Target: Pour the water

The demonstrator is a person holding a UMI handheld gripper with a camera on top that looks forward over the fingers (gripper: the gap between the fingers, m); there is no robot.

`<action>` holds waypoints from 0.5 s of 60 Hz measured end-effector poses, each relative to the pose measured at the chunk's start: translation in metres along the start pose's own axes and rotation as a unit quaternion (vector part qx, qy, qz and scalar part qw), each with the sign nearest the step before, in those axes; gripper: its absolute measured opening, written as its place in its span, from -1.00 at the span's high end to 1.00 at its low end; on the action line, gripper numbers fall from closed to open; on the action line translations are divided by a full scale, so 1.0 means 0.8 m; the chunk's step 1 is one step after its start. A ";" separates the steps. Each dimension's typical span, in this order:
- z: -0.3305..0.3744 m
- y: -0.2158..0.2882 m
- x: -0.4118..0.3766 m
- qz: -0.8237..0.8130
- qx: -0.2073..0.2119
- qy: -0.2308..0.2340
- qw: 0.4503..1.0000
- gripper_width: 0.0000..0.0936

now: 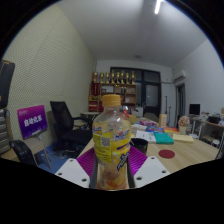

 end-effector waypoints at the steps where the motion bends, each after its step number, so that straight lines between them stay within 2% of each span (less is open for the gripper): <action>1: 0.001 0.001 -0.002 0.003 0.001 0.002 1.000 0.06; 5: -0.009 0.001 -0.008 0.016 0.001 0.011 1.000 0.12; 6: -0.011 0.002 -0.014 0.020 -0.001 0.016 1.000 0.21; 10: -0.017 0.009 -0.030 0.003 -0.006 0.035 0.999 0.20; 18: -0.047 0.039 -0.051 -0.167 -0.045 0.089 0.981 0.21; 23: -0.056 0.073 -0.067 -0.345 -0.090 0.123 0.926 0.21; 30: -0.070 0.082 -0.065 -0.559 -0.164 0.153 0.798 0.21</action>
Point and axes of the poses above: the point between the fingertips, and its own axes, seen from behind it with the camera up: x to the right, y up, z backward, against the way the camera looks, the point moved 2 cm from there along z, backward, against the way the camera looks, and after that the axes turned 13 degrees about -y, right-handed, at the moved point
